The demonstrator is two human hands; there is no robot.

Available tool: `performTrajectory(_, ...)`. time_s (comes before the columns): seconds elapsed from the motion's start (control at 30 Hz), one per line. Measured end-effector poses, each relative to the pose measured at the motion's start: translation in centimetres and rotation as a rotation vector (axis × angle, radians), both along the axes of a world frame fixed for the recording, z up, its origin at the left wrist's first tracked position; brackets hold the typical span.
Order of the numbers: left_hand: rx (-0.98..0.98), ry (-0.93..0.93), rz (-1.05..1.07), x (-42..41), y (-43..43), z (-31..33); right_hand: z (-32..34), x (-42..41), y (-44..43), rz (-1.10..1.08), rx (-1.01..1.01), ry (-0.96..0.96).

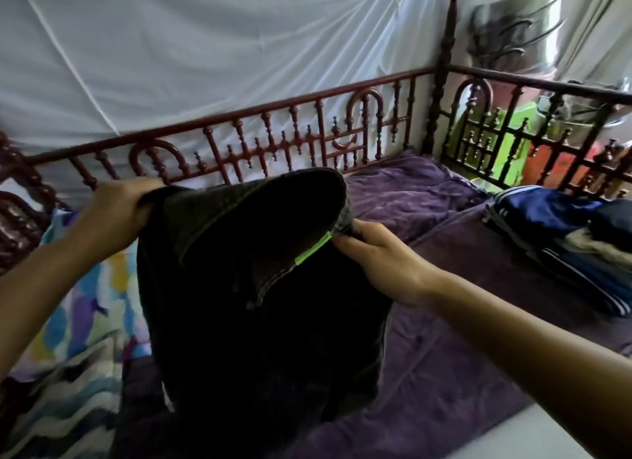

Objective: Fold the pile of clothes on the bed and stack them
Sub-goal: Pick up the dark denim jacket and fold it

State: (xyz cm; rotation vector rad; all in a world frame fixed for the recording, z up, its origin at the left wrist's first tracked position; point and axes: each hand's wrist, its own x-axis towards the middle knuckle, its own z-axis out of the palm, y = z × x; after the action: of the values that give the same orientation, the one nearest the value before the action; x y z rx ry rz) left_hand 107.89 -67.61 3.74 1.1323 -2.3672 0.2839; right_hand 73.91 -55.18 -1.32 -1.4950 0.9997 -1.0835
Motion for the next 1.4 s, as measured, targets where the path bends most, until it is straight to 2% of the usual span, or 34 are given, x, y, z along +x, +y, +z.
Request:
performTrajectory(0.1, 0.096, 0.169, 0.116, -2.9, -3.9, 0.1, 0.9, -1.8, -0.7, -0.048, 0.124, -0.190)
performTrajectory(0.2, 0.200, 0.260, 0.115, -8.1, -8.4, -2.0, 0.2, -5.2, -2.0, -0.181, 0.207, -0.247)
performTrajectory(0.37, 0.303, 0.190, 0.116, -21.3, -14.4, -9.2, -4.4, -13.9, -3.3, -0.527, 0.325, -0.190)
performTrajectory(0.57, 0.471, 0.174, -0.035, -39.8, -17.0, -14.9, -11.2, -26.8, -3.0, -0.894, 0.384, -0.051)
performTrajectory(0.73, 0.614, 0.120, -0.137, -51.9, -17.9, -19.4, -17.4, -36.7, -2.7, -1.037, 0.487, 0.028)
performTrajectory(0.97, 0.818, 0.098, -0.061, -64.7, -21.3, -29.3, -30.4, -51.5, -9.1, -1.145, 0.693, 0.146)
performTrajectory(1.1, 0.915, 0.149, 0.079, -67.2, -24.1, -35.9, -39.2, -58.0, -13.4, -1.100, 0.963, 0.222)
performTrajectory(1.17, 0.944, 0.120, 0.182, -65.5, -24.8, -39.1, -42.8, -60.0, -14.5, -1.024, 1.087, 0.363)
performTrajectory(1.23, 0.991, 0.086, 0.302, -62.0, -24.3, -41.6, -44.6, -60.7, -15.5, -0.894, 1.129, 0.581)
performTrajectory(1.33, 1.107, 0.049, 0.511, -55.7, -21.3, -44.0, -45.0, -59.1, -17.5, -0.690, 0.936, 0.966)
performTrajectory(1.4, 1.179, 0.064, 0.654, -51.7, -18.3, -45.1, -44.7, -56.3, -19.2, -0.530, 0.728, 1.061)
